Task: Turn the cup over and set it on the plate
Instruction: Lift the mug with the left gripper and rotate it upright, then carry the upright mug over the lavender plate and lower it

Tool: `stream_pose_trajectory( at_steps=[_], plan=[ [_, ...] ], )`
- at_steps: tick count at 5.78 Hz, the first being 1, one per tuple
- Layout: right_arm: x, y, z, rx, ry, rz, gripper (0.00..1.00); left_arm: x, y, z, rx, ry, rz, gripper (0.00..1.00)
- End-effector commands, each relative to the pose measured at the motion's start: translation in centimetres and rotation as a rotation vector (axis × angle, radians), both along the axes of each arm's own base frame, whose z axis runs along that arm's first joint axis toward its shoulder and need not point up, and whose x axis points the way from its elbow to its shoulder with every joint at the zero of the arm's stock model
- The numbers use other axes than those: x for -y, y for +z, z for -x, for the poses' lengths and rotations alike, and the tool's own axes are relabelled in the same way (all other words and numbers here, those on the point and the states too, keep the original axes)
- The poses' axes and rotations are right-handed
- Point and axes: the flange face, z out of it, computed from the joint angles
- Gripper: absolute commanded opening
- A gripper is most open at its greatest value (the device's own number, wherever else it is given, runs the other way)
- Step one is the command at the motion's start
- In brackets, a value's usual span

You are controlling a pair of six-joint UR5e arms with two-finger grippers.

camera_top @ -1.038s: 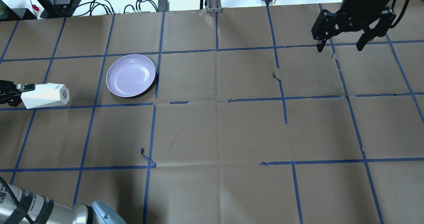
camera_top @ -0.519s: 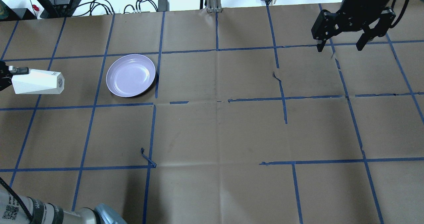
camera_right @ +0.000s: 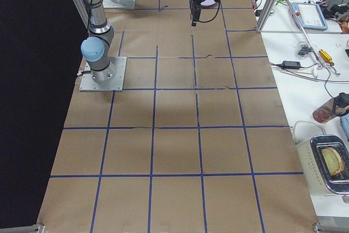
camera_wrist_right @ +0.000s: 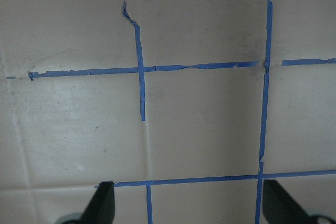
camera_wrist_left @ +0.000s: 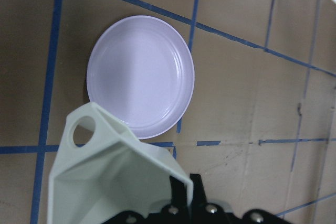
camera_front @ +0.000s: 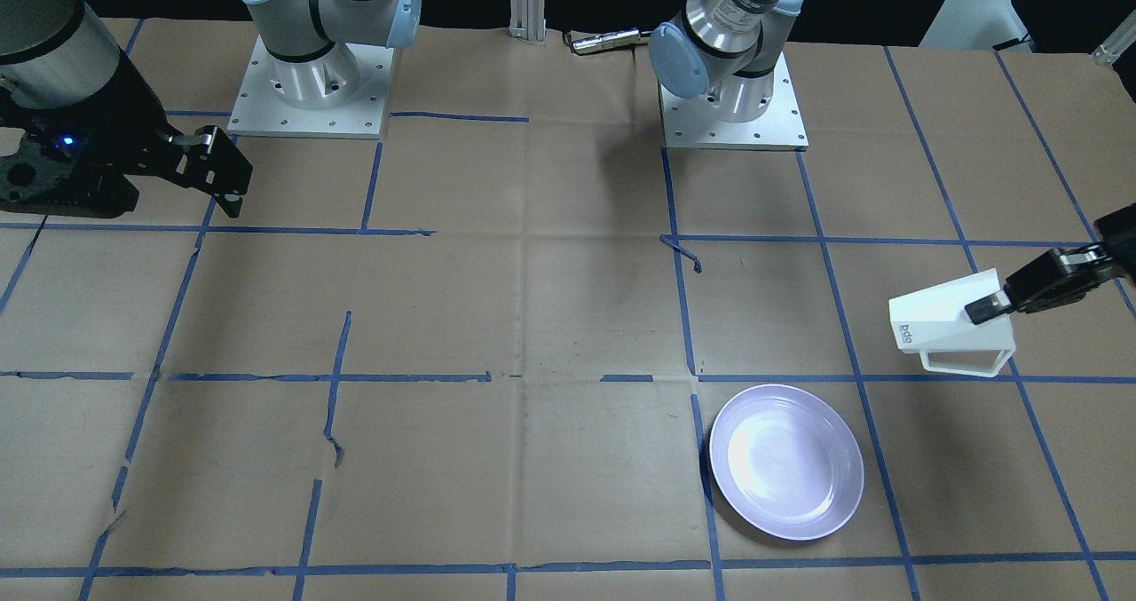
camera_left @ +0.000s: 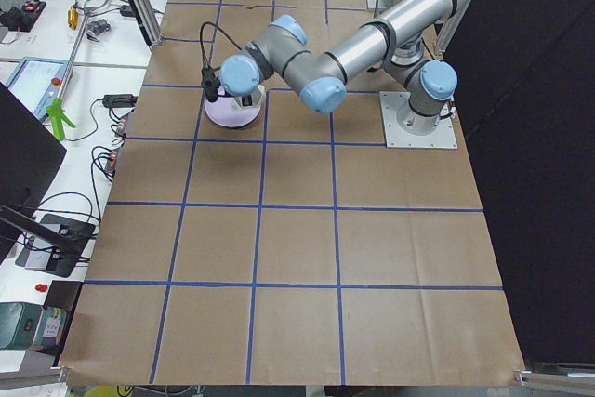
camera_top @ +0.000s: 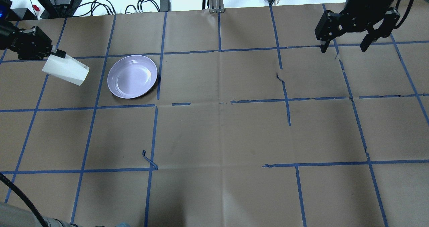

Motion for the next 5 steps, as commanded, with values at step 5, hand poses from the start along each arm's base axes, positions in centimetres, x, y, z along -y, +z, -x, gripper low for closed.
stream_pose_trajectory(
  at_steps=[5],
  plan=[
    [0.0, 0.0, 0.0, 0.0, 0.0, 0.0, 1.0, 2.5, -9.5, 22.2, 0.553, -0.084, 0.195, 0.0]
  ],
)
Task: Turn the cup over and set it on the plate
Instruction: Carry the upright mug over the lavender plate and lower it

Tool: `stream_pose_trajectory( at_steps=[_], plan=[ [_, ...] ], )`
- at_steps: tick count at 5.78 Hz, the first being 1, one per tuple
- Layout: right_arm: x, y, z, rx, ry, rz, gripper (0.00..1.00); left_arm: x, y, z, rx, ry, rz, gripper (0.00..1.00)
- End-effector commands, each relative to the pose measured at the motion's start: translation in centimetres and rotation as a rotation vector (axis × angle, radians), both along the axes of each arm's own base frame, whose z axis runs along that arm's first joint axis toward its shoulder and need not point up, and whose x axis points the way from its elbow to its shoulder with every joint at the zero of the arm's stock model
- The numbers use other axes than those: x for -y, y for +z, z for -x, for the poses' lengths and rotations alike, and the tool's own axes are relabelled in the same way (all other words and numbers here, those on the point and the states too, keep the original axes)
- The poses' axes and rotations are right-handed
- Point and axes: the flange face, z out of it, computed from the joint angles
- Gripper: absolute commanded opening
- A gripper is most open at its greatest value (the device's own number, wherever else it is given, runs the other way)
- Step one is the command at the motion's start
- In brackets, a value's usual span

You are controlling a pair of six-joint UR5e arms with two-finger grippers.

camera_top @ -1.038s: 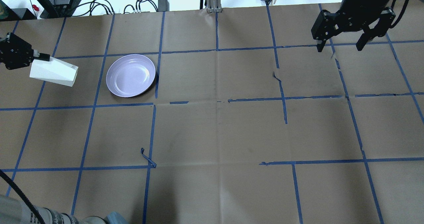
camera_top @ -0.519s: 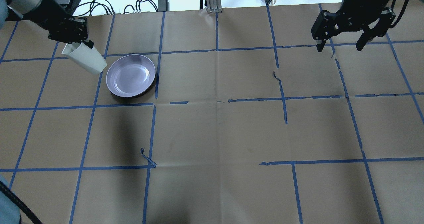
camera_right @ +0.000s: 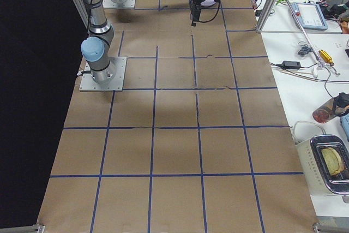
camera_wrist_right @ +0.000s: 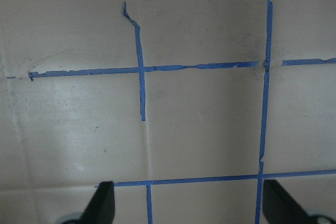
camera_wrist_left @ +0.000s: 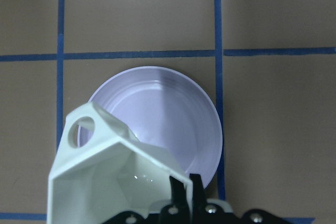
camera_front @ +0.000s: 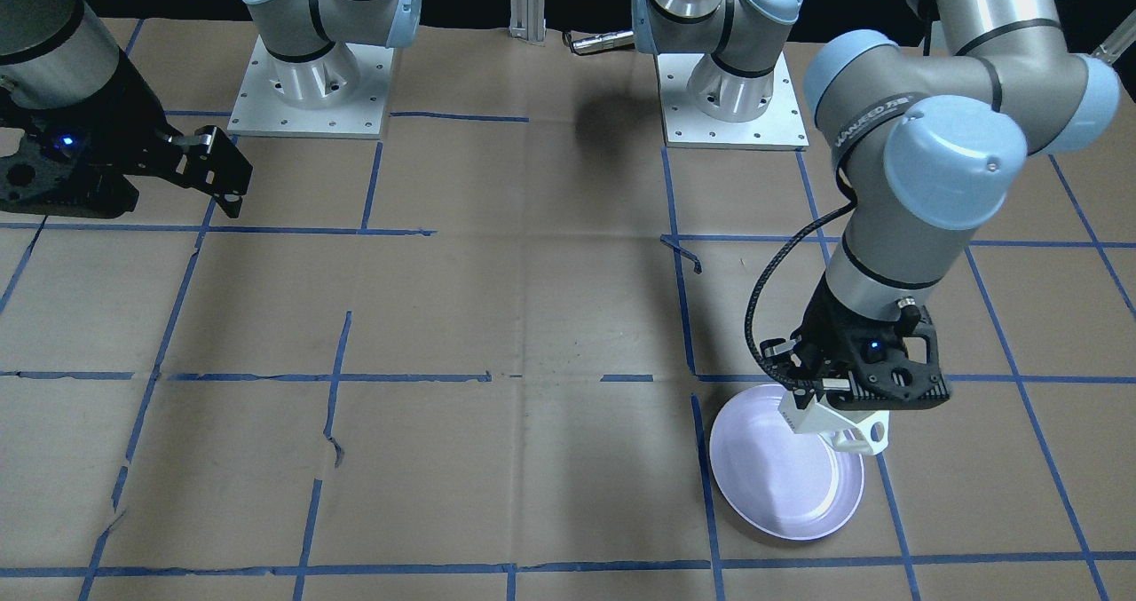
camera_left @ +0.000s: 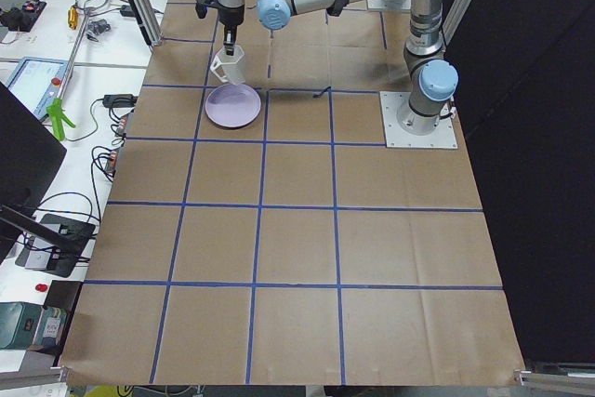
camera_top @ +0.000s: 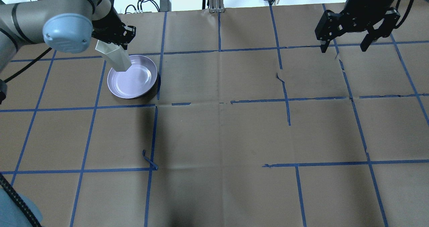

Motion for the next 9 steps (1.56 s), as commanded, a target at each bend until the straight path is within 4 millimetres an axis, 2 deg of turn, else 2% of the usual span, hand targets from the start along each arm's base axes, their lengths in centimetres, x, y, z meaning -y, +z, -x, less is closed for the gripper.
stream_pose_trajectory(
  at_steps=[1, 2, 3, 4, 5, 6, 7, 8, 9],
  plan=[
    [0.0, 0.0, 0.0, 0.0, 0.0, 0.0, 1.0, 0.3, -8.0, 0.2, 0.015, -0.001, 0.084, 0.0],
    [0.0, 0.0, 0.0, 0.0, 0.0, 0.0, 1.0, 0.5, -10.6, -0.1, 0.044, 0.005, 0.05, 0.0],
    [0.0, 0.0, 0.0, 0.0, 0.0, 0.0, 1.0, 0.4, -11.1, -0.2, 0.045, 0.007, 0.031, 0.0],
    [0.0, 0.0, 0.0, 0.0, 0.0, 0.0, 1.0, 0.4, -11.2, -0.2, 0.045, 0.008, 0.026, 0.13],
    [0.0, 0.0, 0.0, 0.0, 0.0, 0.0, 1.0, 0.4, -11.1, -0.3, 0.044, 0.011, 0.025, 0.9],
    [0.0, 0.0, 0.0, 0.0, 0.0, 0.0, 1.0, 0.5, -9.4, -0.4, 0.043, 0.01, -0.009, 0.99],
    [0.0, 0.0, 0.0, 0.0, 0.0, 0.0, 1.0, 0.0, -5.2, -0.3, 0.041, 0.008, -0.057, 1.0],
    [0.0, 0.0, 0.0, 0.0, 0.0, 0.0, 1.0, -2.0, -0.4, 0.0, 0.031, 0.016, -0.151, 1.0],
    [0.0, 0.0, 0.0, 0.0, 0.0, 0.0, 1.0, -4.5, 3.2, 1.2, 0.001, 0.017, -0.212, 1.0]
  ],
)
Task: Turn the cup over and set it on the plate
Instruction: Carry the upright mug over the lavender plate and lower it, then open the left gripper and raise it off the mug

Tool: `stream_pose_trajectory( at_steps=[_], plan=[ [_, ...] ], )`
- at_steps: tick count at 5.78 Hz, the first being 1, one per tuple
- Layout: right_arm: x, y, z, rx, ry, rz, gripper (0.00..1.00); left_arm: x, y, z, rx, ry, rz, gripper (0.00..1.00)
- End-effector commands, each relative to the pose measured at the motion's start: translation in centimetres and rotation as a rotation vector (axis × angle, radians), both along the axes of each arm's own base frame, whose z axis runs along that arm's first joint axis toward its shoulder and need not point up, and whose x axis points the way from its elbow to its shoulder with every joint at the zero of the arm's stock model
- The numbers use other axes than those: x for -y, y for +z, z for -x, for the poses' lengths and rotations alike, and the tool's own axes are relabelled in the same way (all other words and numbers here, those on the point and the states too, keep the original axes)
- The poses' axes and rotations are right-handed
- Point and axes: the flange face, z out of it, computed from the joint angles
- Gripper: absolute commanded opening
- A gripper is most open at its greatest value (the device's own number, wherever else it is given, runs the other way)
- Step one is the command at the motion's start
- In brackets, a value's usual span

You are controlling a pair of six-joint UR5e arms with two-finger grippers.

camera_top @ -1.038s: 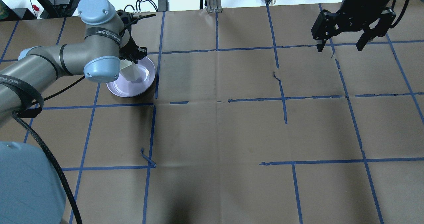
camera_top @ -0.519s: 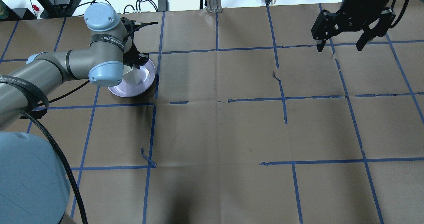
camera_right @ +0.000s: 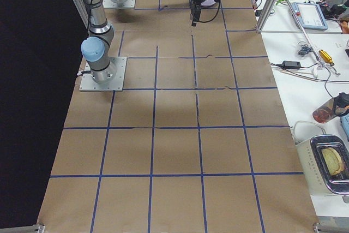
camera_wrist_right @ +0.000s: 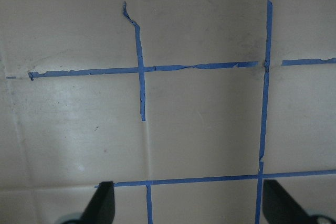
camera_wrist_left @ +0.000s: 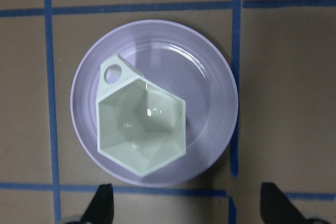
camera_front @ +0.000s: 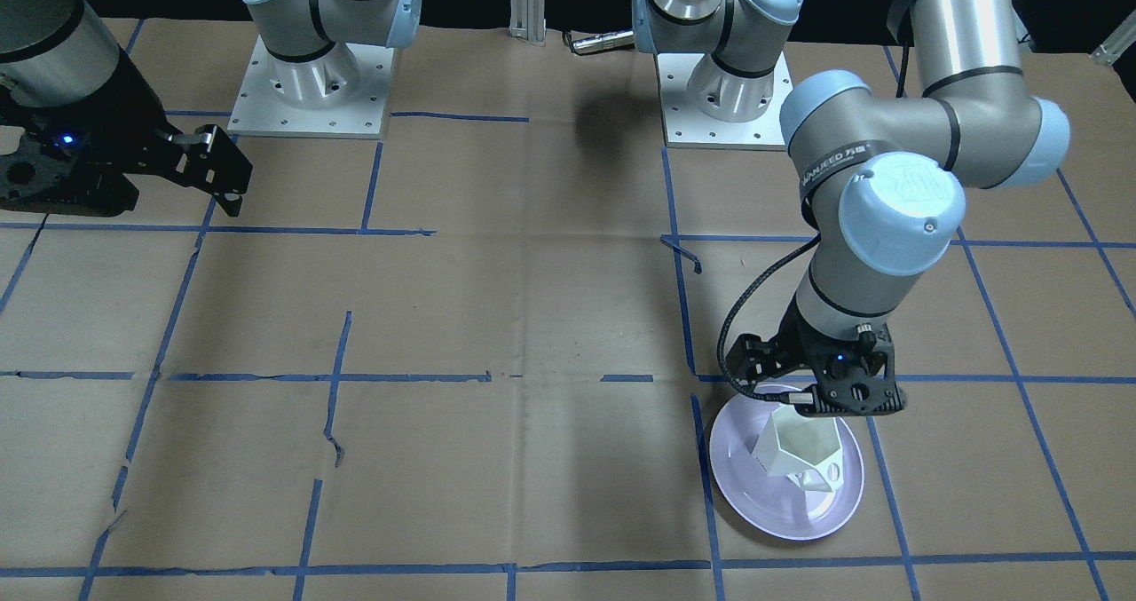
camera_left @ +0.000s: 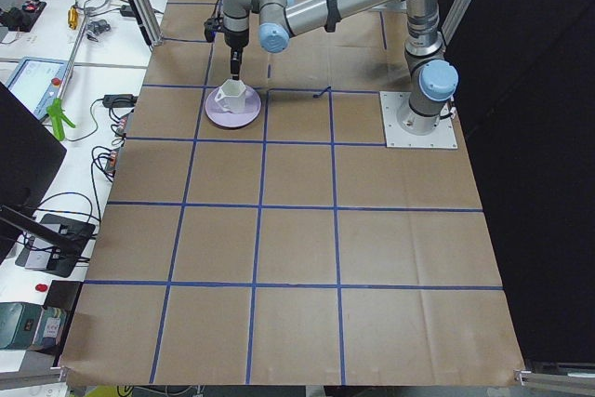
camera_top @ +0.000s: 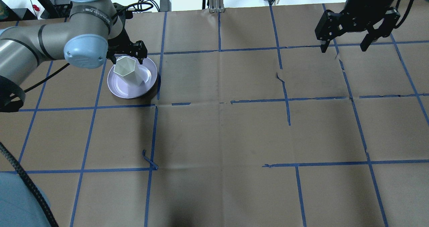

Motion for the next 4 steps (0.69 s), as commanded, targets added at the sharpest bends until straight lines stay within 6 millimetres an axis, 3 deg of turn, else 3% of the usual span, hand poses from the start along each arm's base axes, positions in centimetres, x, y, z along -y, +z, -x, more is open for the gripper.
stream_pose_trajectory(
  at_steps=[1, 2, 4],
  plan=[
    [0.0, 0.0, 0.0, 0.0, 0.0, 0.0, 1.0, -5.6, 7.1, 1.5, -0.039, 0.015, -0.099, 1.0],
    [0.0, 0.0, 0.0, 0.0, 0.0, 0.0, 1.0, -8.8, 10.1, 3.1, -0.093, 0.009, -0.12, 1.0],
    [0.0, 0.0, 0.0, 0.0, 0.0, 0.0, 1.0, -10.7, 11.8, 4.9, -0.085, 0.005, -0.111, 1.0]
  ],
)
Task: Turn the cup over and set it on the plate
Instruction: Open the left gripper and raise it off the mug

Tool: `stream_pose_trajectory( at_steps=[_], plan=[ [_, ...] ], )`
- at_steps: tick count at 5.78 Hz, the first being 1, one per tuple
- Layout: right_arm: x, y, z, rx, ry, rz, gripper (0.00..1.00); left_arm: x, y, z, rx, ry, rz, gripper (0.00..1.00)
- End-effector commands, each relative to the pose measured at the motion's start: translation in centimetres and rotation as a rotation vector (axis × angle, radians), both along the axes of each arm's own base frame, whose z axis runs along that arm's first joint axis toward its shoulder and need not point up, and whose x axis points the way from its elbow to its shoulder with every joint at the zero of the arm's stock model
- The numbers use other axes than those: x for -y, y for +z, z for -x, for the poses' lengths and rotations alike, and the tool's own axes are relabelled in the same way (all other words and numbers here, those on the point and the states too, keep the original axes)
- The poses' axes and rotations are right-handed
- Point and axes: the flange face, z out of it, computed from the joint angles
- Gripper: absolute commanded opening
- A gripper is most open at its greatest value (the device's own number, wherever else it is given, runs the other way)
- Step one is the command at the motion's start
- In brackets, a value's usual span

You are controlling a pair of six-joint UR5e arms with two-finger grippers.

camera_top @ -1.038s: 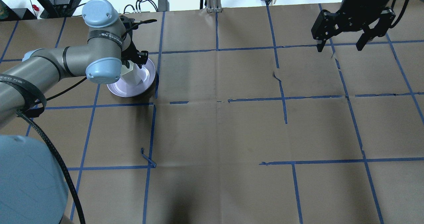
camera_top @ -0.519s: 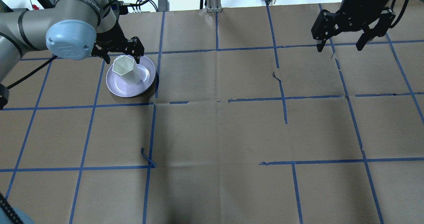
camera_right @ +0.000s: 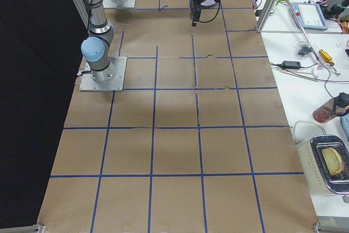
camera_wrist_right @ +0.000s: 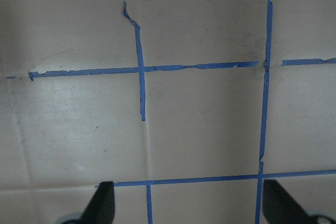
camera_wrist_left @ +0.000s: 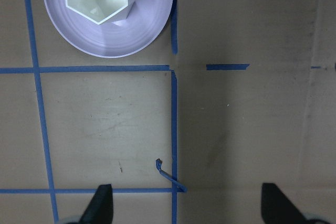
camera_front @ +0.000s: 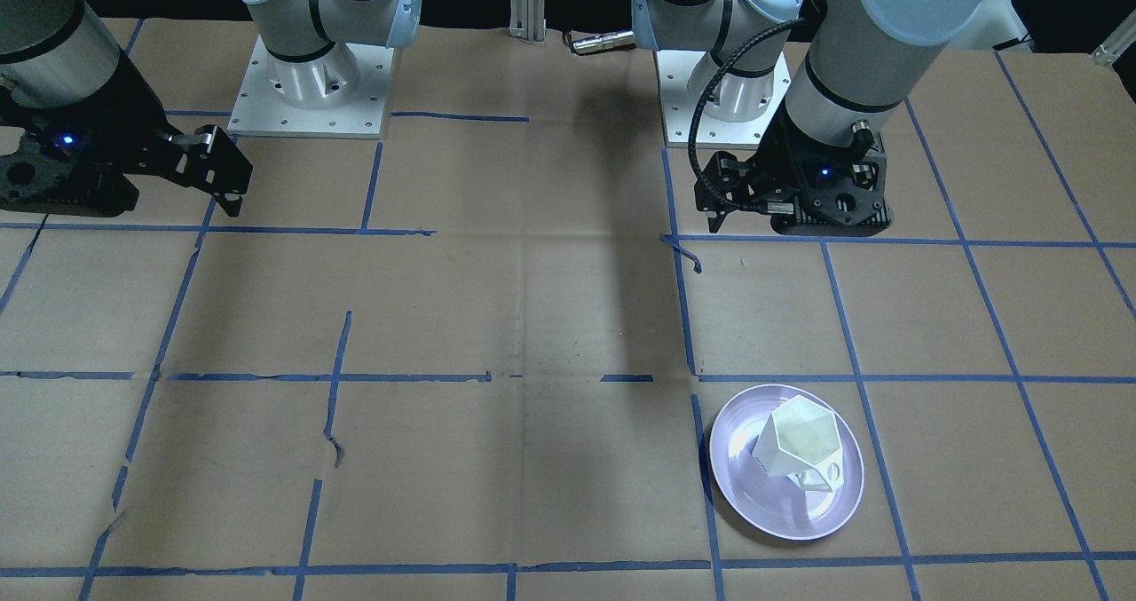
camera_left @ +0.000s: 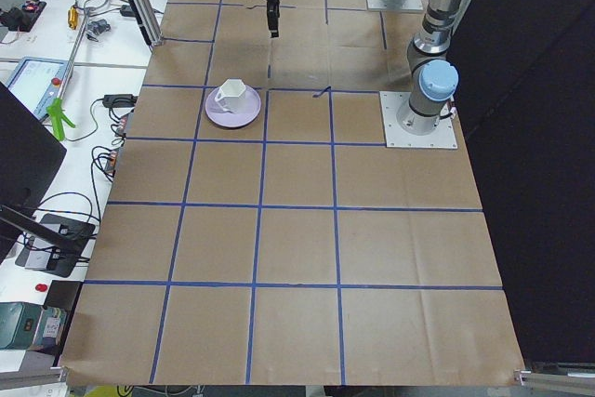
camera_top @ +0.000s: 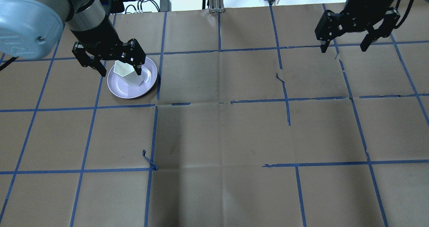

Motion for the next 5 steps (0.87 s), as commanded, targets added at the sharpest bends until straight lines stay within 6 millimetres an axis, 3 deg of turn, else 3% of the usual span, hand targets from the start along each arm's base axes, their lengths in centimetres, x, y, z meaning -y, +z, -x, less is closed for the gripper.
stream_pose_trajectory(
  at_steps=[1, 5],
  plan=[
    [0.0, 0.0, 0.0, 0.0, 0.0, 0.0, 1.0, -1.28, 1.0, 1.59, 0.002, -0.009, 0.009, 1.0],
    [0.0, 0.0, 0.0, 0.0, 0.0, 0.0, 1.0, -1.51, 1.69, 1.85, -0.009, -0.01, 0.022, 1.0]
  ],
)
